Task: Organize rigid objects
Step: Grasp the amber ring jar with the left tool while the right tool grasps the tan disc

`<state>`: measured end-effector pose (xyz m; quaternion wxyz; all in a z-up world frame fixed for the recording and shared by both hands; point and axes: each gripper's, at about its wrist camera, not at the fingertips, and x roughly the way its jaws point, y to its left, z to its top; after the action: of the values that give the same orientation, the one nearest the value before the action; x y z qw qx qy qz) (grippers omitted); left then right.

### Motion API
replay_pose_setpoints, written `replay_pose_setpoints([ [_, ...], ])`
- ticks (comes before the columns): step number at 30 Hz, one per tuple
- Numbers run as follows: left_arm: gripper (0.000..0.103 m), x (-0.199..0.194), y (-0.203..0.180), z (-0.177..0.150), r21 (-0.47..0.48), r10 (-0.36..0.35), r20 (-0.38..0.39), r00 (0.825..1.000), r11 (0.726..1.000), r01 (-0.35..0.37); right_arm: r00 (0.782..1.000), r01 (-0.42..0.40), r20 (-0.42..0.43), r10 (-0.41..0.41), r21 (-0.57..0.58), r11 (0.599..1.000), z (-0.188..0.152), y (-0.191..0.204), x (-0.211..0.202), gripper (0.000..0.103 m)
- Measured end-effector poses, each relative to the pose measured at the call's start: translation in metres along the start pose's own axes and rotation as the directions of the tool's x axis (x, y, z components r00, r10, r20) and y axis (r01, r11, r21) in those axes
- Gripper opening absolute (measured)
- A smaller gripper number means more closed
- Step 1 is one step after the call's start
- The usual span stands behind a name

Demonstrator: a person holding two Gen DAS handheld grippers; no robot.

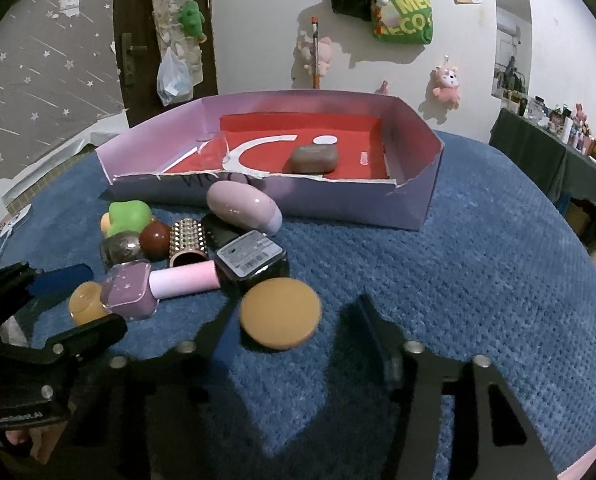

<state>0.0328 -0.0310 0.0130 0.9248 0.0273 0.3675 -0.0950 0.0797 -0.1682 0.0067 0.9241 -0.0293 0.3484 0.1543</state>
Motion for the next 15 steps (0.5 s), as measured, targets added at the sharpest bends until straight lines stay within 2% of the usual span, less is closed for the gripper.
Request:
replay_pose_setpoints([
  [3, 0.036, -0.002, -0.004, 0.000, 0.016, -0.021, 0.005, 1.000, 1.000, 0.020, 1.000, -0.019, 0.000, 0.019, -0.004, 1.000, 0.001, 0.001, -0.001, 0.042],
  [6, 0.035, -0.005, -0.007, 0.000, 0.033, -0.018, 0.012, 1.000, 0.999, 0.017, 1.000, -0.019, -0.001, 0.019, -0.016, 1.000, 0.000, 0.004, -0.002, 0.040],
  [15, 0.035, -0.015, 0.003, 0.004, -0.014, -0.046, 0.034, 0.998, 0.999, 0.047, 0.998, -0.067, -0.001, 0.067, 0.030, 0.997, 0.000, -0.003, -0.012, 0.040],
])
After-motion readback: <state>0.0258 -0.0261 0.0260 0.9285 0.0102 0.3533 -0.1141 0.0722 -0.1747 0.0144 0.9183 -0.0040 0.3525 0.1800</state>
